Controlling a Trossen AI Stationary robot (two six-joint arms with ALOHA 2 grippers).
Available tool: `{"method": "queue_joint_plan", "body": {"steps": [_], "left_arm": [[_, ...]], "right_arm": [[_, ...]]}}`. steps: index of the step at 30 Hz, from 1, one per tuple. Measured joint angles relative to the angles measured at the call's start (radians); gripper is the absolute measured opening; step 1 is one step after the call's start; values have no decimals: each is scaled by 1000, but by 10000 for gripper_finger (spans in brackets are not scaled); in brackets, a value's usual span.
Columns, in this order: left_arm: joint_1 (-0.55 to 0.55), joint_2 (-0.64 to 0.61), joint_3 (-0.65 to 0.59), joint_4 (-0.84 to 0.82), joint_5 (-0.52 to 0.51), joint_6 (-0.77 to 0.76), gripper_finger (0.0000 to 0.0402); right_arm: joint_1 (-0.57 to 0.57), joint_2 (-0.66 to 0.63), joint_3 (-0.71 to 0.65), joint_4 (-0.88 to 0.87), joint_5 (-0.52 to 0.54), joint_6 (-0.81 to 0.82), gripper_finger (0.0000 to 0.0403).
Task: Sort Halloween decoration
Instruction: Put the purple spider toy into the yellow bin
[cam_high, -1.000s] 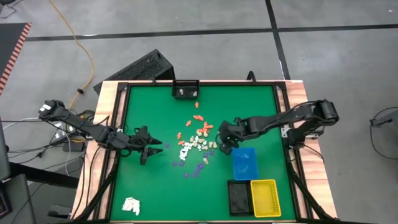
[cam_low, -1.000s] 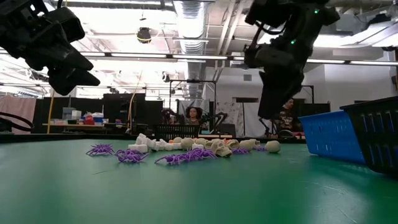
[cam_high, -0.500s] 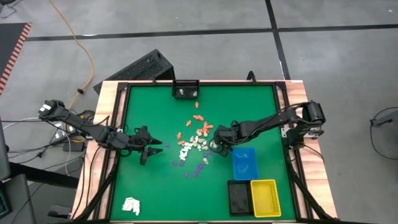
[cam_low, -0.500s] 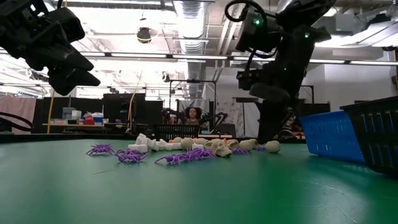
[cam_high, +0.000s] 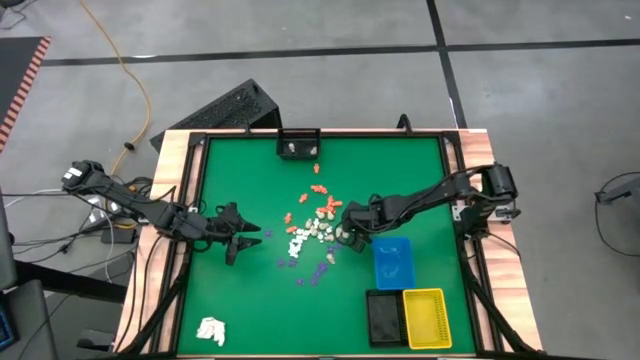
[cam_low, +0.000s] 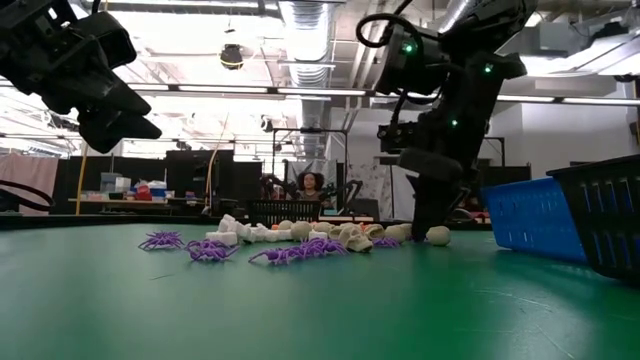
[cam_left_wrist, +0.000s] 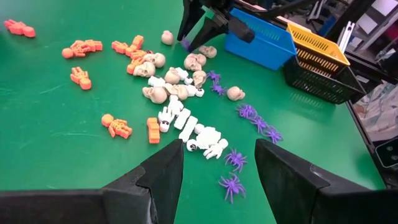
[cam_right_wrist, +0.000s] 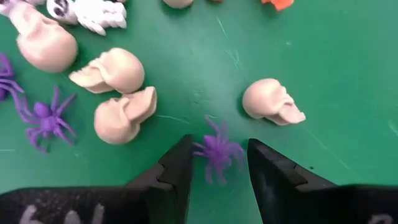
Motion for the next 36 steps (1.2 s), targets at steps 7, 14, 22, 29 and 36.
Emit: {"method": "queue_joint_plan", "body": {"steps": [7, 14, 22, 29, 36], "left_arm": [[0, 0, 0, -13, 2, -7, 189], [0, 0, 0, -15, -1, -10, 189], [0, 0, 0, -14, -9, -16, 189], [0, 0, 0, -14, -9, -16, 189], [0, 0, 0, -14, -10, -19, 189]], "right_arm": [[0, 23, 4, 0, 0, 26, 130], [0, 15, 2, -9, 0, 45, 50], [0, 8, 35, -47, -15, 39, 7], [25, 8, 163, -196, -16, 1, 3], [136, 7, 334, -485, -116, 74, 2]]}}
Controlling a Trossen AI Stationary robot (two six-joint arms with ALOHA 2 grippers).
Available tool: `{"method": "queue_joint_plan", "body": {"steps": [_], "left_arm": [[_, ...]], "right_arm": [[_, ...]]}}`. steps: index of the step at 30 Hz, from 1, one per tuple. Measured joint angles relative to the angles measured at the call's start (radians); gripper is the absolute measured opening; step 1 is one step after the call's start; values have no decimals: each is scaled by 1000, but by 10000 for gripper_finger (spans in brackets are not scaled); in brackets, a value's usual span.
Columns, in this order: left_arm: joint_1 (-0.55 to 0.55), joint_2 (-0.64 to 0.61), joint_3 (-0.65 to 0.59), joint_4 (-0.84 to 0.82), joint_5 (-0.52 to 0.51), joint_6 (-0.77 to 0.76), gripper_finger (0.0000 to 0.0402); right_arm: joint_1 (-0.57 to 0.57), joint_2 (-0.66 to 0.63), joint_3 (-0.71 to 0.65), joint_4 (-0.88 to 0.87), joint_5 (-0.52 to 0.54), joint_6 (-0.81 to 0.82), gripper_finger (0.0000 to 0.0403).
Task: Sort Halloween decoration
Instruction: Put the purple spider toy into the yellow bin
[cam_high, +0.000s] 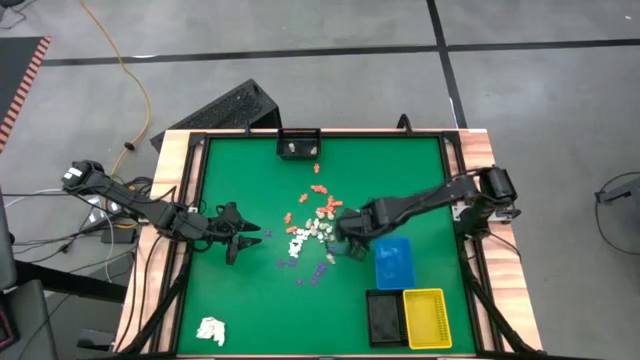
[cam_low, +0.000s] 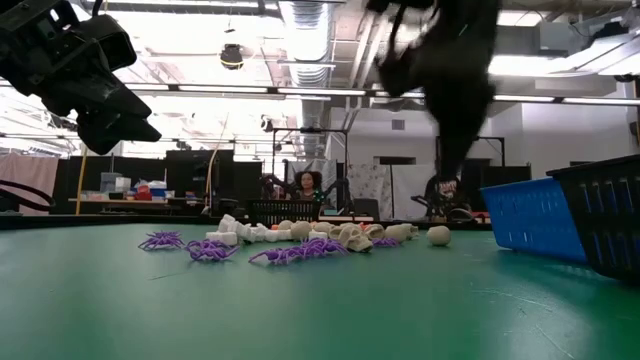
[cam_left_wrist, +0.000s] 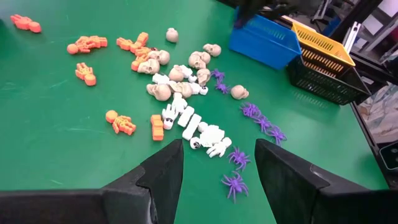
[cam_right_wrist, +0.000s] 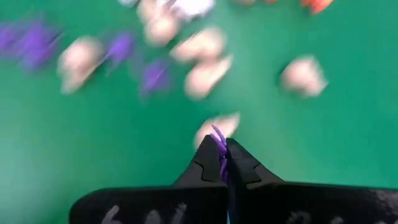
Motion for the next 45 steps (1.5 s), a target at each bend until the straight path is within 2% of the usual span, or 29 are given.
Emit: {"method": "queue_joint_plan", "body": {"steps": [5, 9, 13, 17, 23, 28, 42, 45], "left_arm": [[0, 0, 0, 3, -2, -26, 189], [0, 0, 0, 3, -7, -43, 189], [0, 0, 0, 4, -9, -67, 189], [0, 0, 0, 4, -9, -86, 189], [0, 0, 0, 11, -9, -95, 189], [0, 0, 0, 11, -9, -102, 189], [0, 0, 0, 11, -10, -95, 189], [0, 0, 0, 11, -10, -95, 189]], "right_arm": [[170, -1, 112, -225, -69, 209, 2], [324, -2, 176, -321, -105, 437, 1], [470, -2, 185, -396, -186, 690, 1], [600, -2, 177, -389, -255, 914, 1], [740, -2, 177, -344, -203, 1158, 1], [798, -2, 165, -331, -141, 1220, 11], [799, 0, 147, -306, -141, 1190, 96], [778, 0, 147, -298, -64, 1133, 111]]}}
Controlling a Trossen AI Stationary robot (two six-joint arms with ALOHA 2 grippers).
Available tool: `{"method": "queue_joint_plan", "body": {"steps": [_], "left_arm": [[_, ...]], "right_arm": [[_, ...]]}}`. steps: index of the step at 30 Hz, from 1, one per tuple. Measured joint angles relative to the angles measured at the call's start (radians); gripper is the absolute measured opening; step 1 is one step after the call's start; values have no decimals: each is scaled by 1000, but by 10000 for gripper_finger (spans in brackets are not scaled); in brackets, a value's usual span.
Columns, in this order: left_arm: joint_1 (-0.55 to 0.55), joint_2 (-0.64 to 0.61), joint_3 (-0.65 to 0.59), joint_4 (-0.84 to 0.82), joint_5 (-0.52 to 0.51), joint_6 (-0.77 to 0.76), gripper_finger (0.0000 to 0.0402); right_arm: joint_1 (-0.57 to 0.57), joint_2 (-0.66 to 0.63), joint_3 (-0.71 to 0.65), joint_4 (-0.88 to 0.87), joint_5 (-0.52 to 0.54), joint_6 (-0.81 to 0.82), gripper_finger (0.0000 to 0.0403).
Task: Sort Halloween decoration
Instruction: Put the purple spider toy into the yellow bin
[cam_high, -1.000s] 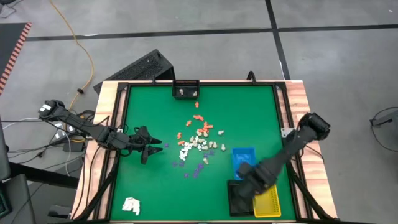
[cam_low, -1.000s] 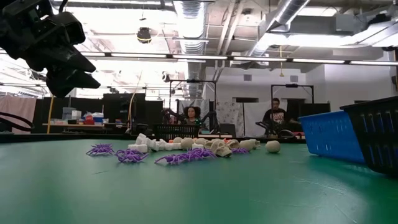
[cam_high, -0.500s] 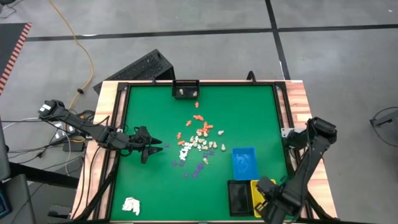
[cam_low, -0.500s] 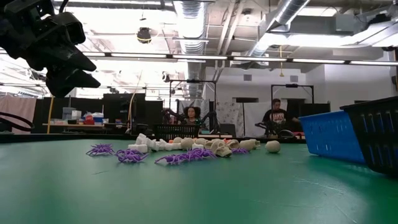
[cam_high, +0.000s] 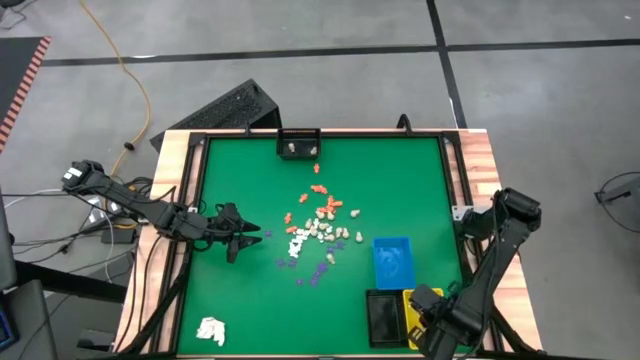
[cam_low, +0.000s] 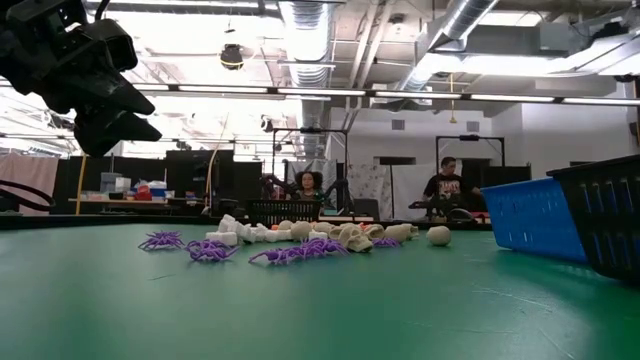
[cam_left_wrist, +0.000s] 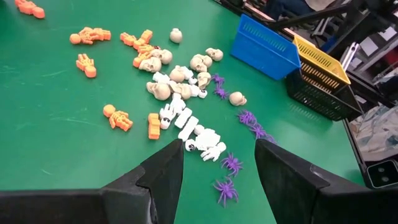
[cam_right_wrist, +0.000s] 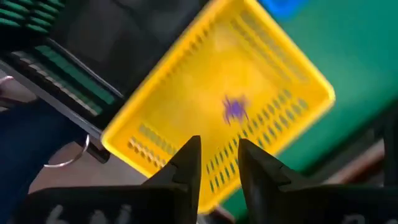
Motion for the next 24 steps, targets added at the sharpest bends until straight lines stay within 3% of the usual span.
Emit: {"method": "queue_joint_plan", "body": {"steps": [5, 9, 16, 24], "left_arm": [[0, 0, 0, 0, 1, 0, 189], [0, 0, 0, 0, 1, 1, 189], [0, 0, 0, 0, 1, 10, 189], [0, 0, 0, -2, 2, 19, 189]], "right_arm": [[-110, 0, 0, 73, 229, -265, 123], [-255, 0, 0, 189, 298, -630, 125], [-507, 0, 0, 343, 263, -1194, 125], [-684, 19, -46, 434, 155, -1506, 125]]}}
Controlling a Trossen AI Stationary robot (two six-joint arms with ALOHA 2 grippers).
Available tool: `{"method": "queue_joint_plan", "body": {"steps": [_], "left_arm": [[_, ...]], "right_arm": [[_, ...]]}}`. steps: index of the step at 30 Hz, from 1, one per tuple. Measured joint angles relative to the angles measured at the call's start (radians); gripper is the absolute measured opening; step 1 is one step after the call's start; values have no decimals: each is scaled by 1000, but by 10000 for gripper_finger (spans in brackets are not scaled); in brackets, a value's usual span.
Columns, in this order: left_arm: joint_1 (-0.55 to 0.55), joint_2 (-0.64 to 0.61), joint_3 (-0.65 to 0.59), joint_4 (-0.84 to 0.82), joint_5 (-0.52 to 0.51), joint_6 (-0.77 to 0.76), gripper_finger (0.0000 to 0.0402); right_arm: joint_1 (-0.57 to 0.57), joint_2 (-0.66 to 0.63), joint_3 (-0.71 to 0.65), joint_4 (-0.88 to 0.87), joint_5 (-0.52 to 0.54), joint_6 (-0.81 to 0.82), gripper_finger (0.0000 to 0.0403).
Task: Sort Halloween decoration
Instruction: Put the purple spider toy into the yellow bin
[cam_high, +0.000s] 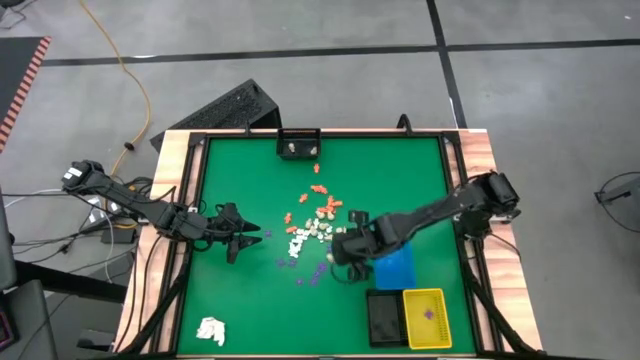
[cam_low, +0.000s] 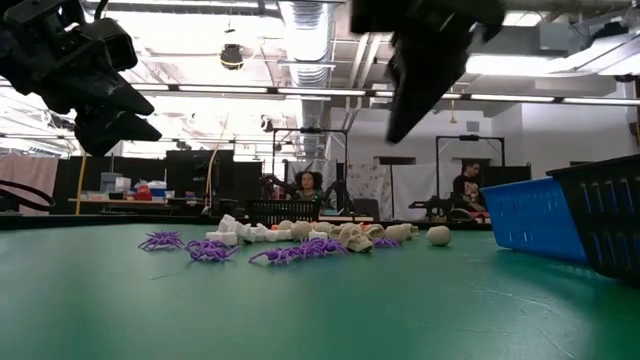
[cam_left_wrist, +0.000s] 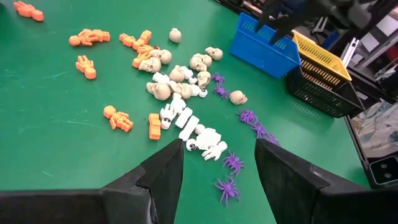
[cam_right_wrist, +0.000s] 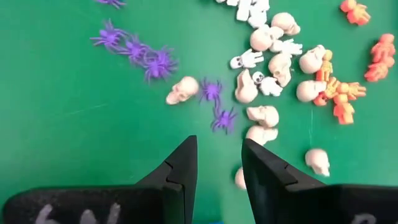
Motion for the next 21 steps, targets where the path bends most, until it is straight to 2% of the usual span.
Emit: {"method": "queue_joint_plan", "body": {"steps": [5, 8, 21], "left_arm": [[0, 0, 0, -4, 3, -1, 189], [0, 0, 0, -6, 3, -1, 189], [0, 0, 0, -18, 1, -10, 189]], "right_arm": [[-57, 25, -81, 102, -78, -73, 125], [-79, 37, -121, 138, -86, -81, 125], [-106, 114, -133, 258, -132, -133, 125]]}}
